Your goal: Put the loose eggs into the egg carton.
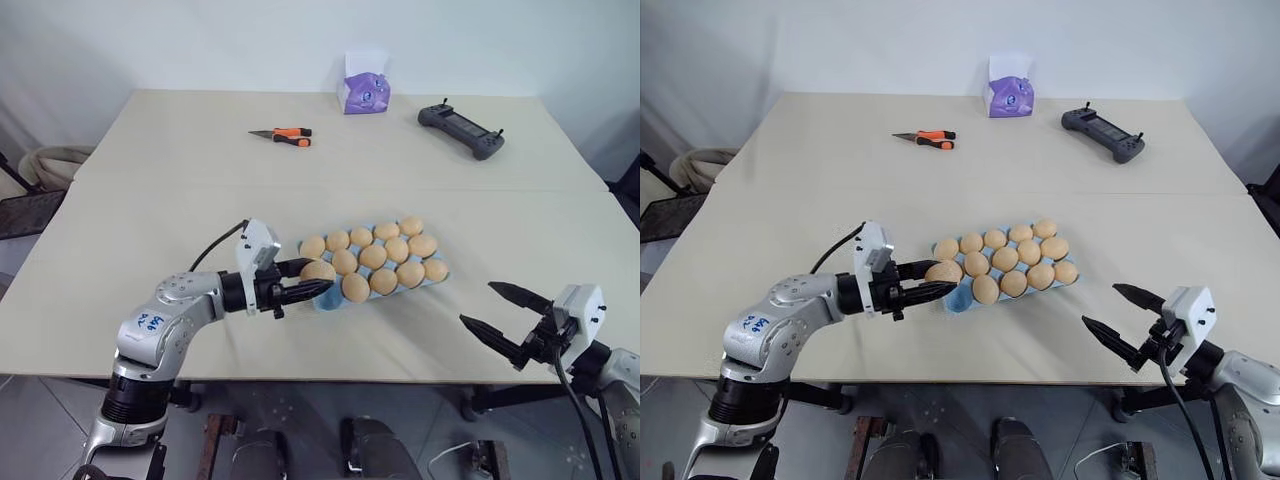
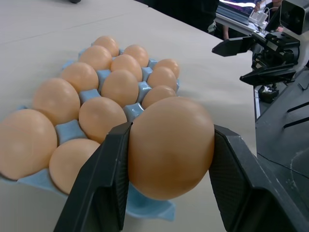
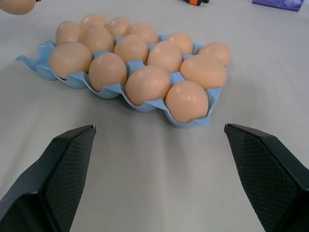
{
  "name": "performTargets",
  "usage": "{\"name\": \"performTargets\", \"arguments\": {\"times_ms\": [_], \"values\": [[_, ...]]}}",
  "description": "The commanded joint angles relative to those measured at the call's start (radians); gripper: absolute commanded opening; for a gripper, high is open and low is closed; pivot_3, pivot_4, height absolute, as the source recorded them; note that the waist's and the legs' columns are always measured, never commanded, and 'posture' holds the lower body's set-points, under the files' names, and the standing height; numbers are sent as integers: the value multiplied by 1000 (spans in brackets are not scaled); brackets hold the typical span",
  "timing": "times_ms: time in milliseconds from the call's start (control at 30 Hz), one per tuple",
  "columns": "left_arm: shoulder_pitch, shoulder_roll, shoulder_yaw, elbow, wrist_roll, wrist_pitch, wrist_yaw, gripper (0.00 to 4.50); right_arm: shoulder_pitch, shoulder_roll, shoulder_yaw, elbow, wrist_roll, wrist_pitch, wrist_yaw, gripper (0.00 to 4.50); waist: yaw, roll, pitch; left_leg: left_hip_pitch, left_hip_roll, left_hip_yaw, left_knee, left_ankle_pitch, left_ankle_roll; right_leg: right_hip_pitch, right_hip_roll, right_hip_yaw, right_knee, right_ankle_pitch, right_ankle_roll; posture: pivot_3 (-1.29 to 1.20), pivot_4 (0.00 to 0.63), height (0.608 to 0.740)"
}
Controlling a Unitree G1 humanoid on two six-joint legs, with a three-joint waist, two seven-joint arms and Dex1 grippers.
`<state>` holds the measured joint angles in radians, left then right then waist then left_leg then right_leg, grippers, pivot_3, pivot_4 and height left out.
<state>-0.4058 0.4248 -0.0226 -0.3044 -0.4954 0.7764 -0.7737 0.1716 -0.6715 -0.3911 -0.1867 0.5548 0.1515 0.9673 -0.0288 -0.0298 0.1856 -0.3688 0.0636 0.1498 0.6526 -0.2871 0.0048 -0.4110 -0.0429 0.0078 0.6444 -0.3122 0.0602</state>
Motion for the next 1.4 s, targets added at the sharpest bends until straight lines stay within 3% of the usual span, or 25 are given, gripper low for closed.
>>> {"name": "performTargets", "arguments": {"times_ms": [33, 267, 533, 933, 1233, 1400], "values": [[-17, -12, -21, 16, 13, -34, 20, 2229, -5, 5, -14, 15, -5, -35, 9, 4500, 1, 0, 0, 0, 0, 0, 0, 0, 0, 0, 0, 0, 0, 0, 0, 0, 150, 740], [-22, -4, -69, 28, 14, -24, 10, 2229, 12, 15, -21, 52, -11, -78, 25, 4500, 1, 0, 0, 0, 0, 0, -1, 0, 0, 0, 0, 0, -1, 0, 0, 0, 150, 740], [-32, 14, -82, 36, 24, -30, 13, 4467, 36, 18, -26, 54, -8, -101, 27, 4500, 0, 0, 0, 0, 0, 0, -2, 0, 0, 0, 0, 0, -1, 0, -1, 0, 150, 740], [-59, 106, 106, 59, -113, -41, -88, 4467, -6, -9, -26, 73, -6, -95, 42, 4500, 0, 0, 0, 0, 0, -1, -3, 0, -1, 0, 0, -1, -1, -1, -2, 0, 150, 740], [45, 338, 232, 192, -135, -229, -435, 4467, -176, -83, 6, 187, -30, -85, 98, 4500, -4, 0, 0, 0, 1, -1, -5, 0, -2, -1, -1, -2, -3, -2, -4, 0, 150, 740], [96, 416, 267, 287, -113, -323, -529, 4467, -250, -119, 20, 258, -44, -97, 141, 4500, -1, 1, 0, -2, 2, -1, -6, -1, -2, -2, -1, -3, -6, -3, -5, 0, 150, 740]]}}
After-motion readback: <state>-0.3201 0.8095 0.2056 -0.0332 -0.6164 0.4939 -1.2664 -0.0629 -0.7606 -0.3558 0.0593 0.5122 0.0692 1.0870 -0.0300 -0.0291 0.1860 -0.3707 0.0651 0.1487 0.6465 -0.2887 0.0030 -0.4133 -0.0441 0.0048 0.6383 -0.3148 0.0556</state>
